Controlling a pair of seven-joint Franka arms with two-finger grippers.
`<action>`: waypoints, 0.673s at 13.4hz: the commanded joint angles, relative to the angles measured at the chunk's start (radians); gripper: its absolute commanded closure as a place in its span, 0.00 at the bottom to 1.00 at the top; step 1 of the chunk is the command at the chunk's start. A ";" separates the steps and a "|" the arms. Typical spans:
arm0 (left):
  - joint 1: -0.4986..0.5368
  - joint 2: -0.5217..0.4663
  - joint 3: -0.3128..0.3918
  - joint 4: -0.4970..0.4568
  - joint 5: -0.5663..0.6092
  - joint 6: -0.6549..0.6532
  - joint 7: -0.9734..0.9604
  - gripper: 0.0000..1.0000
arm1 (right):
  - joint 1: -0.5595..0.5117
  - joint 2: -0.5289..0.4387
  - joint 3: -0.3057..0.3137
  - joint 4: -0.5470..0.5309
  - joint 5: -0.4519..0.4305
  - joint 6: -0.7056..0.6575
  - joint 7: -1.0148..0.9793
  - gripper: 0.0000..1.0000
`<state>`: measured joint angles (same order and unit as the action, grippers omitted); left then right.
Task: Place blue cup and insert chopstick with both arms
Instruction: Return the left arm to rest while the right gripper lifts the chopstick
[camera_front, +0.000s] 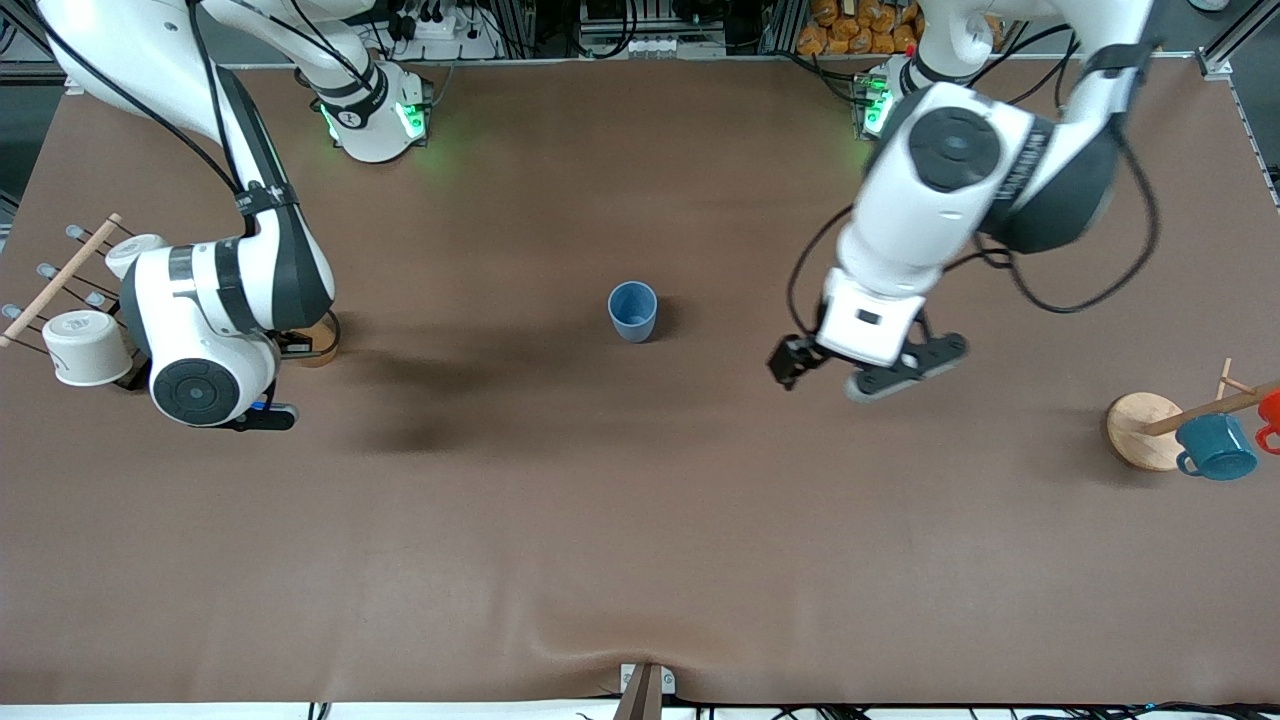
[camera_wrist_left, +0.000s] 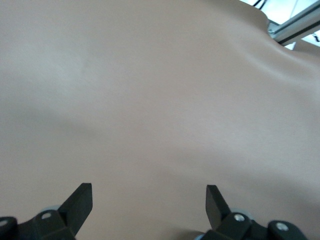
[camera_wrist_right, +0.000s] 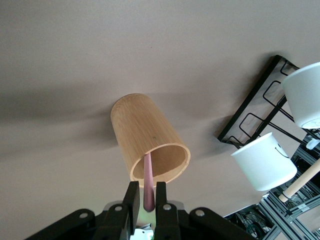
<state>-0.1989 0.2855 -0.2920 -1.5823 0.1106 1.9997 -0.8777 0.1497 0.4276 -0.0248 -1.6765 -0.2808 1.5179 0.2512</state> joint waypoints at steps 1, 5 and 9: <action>0.076 -0.029 -0.004 0.033 -0.017 -0.116 0.145 0.00 | -0.010 -0.026 0.006 -0.023 0.014 0.001 0.013 0.85; 0.254 -0.106 -0.010 0.041 -0.037 -0.247 0.444 0.00 | -0.012 -0.027 0.006 -0.020 0.014 0.001 0.013 0.91; 0.257 -0.161 0.101 0.042 -0.046 -0.337 0.695 0.00 | -0.018 -0.033 0.006 -0.017 0.035 -0.001 0.002 0.94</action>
<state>0.0857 0.1589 -0.2501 -1.5335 0.0802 1.7042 -0.2722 0.1472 0.4224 -0.0262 -1.6763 -0.2758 1.5181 0.2512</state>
